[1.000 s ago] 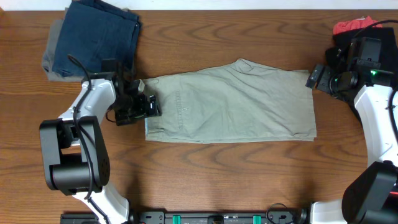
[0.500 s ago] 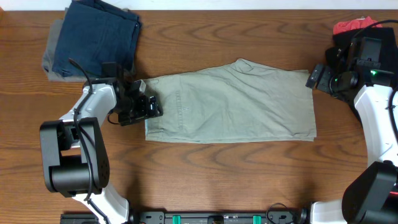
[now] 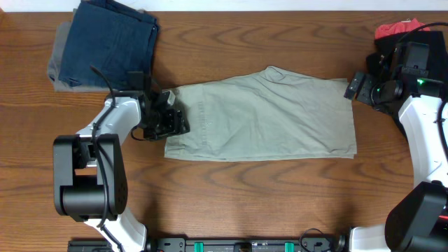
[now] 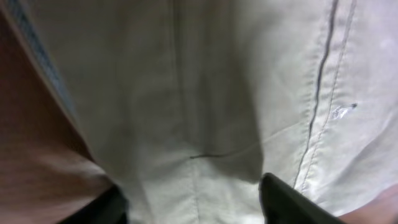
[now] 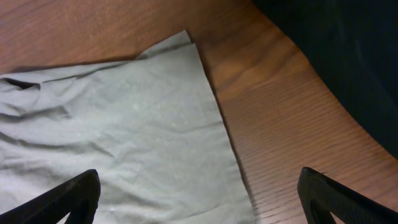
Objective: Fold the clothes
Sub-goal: 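Lift the left end with the left gripper and fold it rightward over the shorts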
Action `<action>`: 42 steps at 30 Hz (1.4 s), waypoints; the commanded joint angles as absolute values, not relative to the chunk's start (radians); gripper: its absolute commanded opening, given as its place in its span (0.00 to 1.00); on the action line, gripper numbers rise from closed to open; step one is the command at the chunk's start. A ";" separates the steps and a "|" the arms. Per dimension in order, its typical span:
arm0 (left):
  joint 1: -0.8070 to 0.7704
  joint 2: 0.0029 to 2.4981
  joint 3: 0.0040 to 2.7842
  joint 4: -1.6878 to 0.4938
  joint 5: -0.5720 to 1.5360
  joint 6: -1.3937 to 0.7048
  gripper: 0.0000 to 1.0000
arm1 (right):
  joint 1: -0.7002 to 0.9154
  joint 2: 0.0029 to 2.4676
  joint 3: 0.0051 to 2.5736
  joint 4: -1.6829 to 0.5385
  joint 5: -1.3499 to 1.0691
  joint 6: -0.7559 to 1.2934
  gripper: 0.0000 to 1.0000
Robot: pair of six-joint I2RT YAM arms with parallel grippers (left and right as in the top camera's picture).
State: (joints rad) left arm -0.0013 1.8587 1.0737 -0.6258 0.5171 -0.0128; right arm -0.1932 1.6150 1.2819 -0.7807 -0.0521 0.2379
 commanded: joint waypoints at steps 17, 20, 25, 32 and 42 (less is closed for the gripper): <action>0.056 1.887 1.303 -1.000 0.068 -0.182 0.06 | -0.196 1.617 1.296 -0.779 -0.049 0.250 0.99; 0.069 1.887 1.449 -1.153 0.059 -0.182 0.06 | -0.196 1.617 1.296 -0.779 -0.049 0.250 0.99; 0.059 1.887 1.736 -1.405 0.046 -0.173 0.06 | -0.196 1.617 1.296 -0.779 -0.049 0.250 0.99; -0.028 1.880 2.109 -1.690 -0.010 -0.156 0.06 | -0.196 1.617 1.296 -0.779 -0.049 0.250 0.99; -0.302 1.839 2.121 -1.686 -0.009 -0.205 0.06 | -0.196 1.617 1.296 -0.779 -0.049 0.250 0.99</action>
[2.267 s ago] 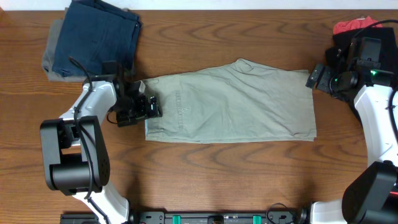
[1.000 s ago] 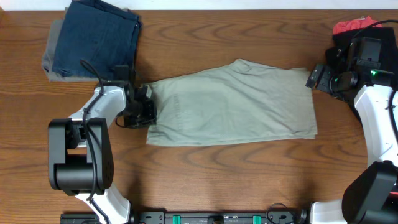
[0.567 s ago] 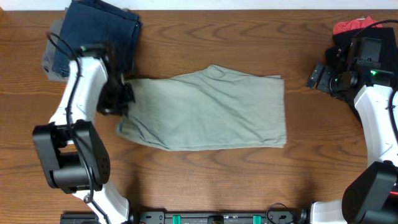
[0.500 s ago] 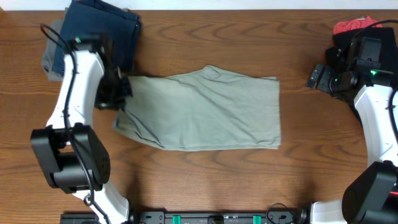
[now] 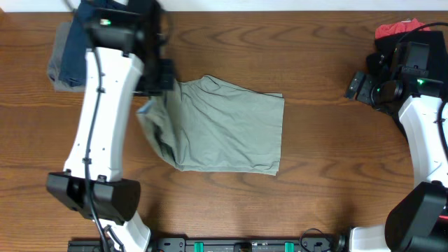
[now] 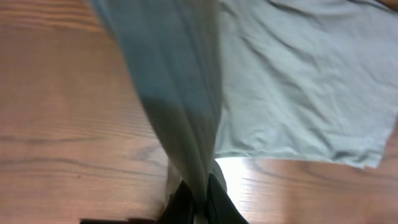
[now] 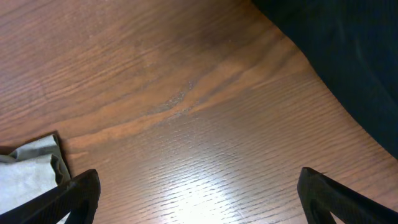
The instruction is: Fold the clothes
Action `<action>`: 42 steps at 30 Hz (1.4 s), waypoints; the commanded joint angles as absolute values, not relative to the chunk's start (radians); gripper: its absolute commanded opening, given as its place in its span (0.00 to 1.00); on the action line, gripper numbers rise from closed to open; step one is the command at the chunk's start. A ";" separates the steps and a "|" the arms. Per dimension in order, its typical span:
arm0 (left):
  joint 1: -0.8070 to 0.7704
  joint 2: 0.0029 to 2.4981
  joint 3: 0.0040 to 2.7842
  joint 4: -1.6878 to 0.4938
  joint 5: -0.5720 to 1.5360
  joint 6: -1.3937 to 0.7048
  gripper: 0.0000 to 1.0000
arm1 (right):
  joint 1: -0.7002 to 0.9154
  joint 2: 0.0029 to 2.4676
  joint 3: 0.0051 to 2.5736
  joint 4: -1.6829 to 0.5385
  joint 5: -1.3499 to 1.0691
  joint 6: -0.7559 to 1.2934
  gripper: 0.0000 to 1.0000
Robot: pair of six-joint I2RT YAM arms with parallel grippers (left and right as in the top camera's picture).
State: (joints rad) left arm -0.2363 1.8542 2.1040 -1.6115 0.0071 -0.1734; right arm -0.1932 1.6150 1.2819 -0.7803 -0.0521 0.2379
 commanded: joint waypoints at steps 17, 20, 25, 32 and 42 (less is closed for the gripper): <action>-0.609 1.843 1.879 -1.415 0.076 -0.324 0.06 | -0.196 1.617 1.296 -0.779 -0.049 0.250 0.99; -0.649 1.843 1.826 -1.325 0.088 -0.324 0.06 | -0.196 1.617 1.296 -0.779 -0.049 0.250 0.99; -0.693 1.839 1.824 -1.262 0.087 -0.324 0.06 | -0.196 1.617 1.296 -0.779 -0.049 0.250 0.99; -0.698 1.804 1.833 -1.275 0.087 -0.324 0.06 | -0.196 1.617 1.296 -0.779 -0.049 0.250 0.99; -0.698 1.718 1.833 -1.258 0.146 -0.324 0.06 | -0.196 1.617 1.296 -0.779 -0.049 0.250 0.99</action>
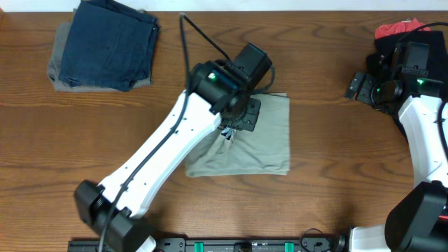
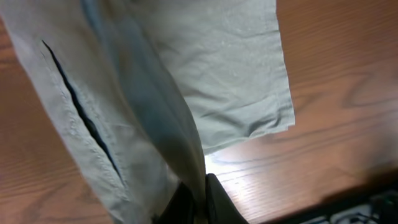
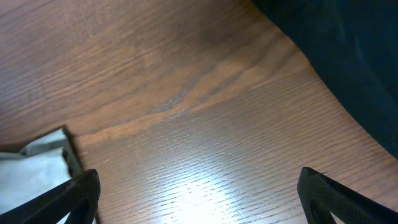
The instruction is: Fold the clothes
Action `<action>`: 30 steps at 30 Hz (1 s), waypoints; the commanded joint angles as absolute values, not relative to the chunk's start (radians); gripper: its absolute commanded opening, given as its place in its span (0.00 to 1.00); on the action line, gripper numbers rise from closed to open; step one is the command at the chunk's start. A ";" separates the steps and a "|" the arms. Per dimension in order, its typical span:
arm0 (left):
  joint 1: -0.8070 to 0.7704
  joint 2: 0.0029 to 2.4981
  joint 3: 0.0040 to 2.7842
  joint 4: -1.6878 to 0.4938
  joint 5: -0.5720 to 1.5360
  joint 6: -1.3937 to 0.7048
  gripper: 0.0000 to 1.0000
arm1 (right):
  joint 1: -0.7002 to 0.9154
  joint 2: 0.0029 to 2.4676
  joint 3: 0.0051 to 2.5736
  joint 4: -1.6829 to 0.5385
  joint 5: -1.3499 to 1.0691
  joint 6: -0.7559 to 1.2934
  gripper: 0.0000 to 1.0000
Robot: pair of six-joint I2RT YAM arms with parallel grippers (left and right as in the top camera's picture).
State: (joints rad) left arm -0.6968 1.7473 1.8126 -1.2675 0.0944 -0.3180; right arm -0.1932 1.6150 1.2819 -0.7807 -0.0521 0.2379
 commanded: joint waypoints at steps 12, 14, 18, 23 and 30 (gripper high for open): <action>-0.726 1.801 1.769 -1.155 0.181 -0.353 0.06 | -0.196 1.617 1.296 -0.779 -0.049 0.250 0.99; -0.735 1.823 1.769 -1.126 0.185 -0.353 0.06 | -0.196 1.617 1.296 -0.779 -0.049 0.250 0.99; -0.761 1.863 1.769 -1.055 0.196 -0.353 0.06 | -0.196 1.617 1.296 -0.779 -0.049 0.250 0.99; -0.794 1.921 1.769 -0.973 0.199 -0.353 0.07 | -0.196 1.617 1.296 -0.779 -0.049 0.250 0.99; -0.822 2.037 1.769 -0.914 0.199 -0.354 0.06 | -0.196 1.617 1.296 -0.779 -0.049 0.250 0.99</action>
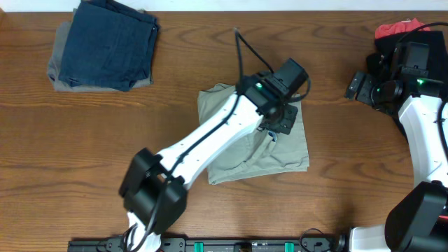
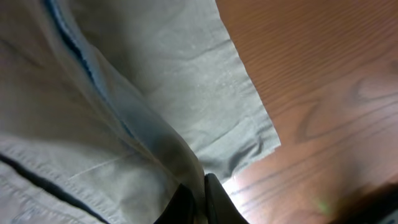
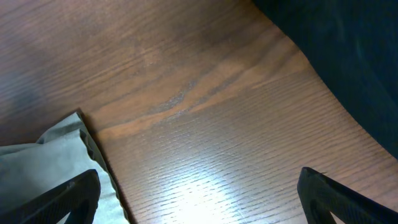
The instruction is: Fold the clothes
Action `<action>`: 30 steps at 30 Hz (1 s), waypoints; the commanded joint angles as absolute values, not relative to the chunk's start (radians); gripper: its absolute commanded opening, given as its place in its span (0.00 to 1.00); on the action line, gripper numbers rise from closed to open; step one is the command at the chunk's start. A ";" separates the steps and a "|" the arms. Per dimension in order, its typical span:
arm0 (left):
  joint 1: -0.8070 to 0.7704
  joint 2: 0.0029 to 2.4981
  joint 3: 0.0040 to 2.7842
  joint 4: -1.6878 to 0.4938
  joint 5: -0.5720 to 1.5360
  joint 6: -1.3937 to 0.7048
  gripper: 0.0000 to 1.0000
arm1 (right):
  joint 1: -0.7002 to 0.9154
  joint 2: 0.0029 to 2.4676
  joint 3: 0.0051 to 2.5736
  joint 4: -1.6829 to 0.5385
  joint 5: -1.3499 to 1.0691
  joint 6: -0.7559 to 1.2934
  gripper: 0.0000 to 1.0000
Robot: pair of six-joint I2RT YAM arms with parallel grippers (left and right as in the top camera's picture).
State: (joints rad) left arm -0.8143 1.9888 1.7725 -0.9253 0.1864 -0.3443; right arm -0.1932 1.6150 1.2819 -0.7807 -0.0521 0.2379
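Pale green shorts point(image 1: 238, 150) lie folded over themselves at the middle of the table. My left gripper point(image 1: 280, 119) reaches across to their right side, shut on a fold of the cloth point(image 2: 155, 149), with the fingertips point(image 2: 214, 193) pinched together at the bottom of the left wrist view. The shorts' hem point(image 2: 249, 112) lies flat on the wood beyond. My right gripper point(image 1: 355, 86) hovers at the far right, open, nothing between its fingers point(image 3: 68, 196). A corner of the shorts point(image 3: 62, 152) shows at the left of its view.
A folded stack of dark blue and grey clothes point(image 1: 105, 45) sits at the back left. A red garment point(image 1: 395, 29) and dark items lie at the back right corner by the right arm. Bare wooden table point(image 1: 364, 175) surrounds the shorts.
The left gripper has moved further right with the held fold, and the shorts now lie a little further right, their right edge nearer the right gripper. The right arm has not moved.
The shorts lay spread flat, the left gripper at their left end. Then it held that end lifted near the back left, the shorts drawn leftward. Then it carried the end over the middle, and now over the right side, doubling the shorts.
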 commanded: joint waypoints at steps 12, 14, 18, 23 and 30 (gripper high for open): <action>-0.838 2.167 1.769 -0.739 0.323 -0.353 0.24 | -0.196 1.617 1.296 -0.779 -0.049 0.250 0.99; -0.838 2.170 1.769 -0.748 0.323 -0.353 0.43 | -0.196 1.617 1.296 -0.779 -0.049 0.250 0.99; -0.838 2.170 1.769 -0.769 0.333 -0.353 0.42 | -0.196 1.617 1.296 -0.779 -0.049 0.250 0.99; -0.835 2.148 1.769 -0.844 0.332 -0.353 0.41 | -0.196 1.617 1.296 -0.779 -0.049 0.250 0.99; -0.808 2.096 1.769 -0.917 0.332 -0.354 0.29 | -0.196 1.617 1.296 -0.779 -0.049 0.250 0.99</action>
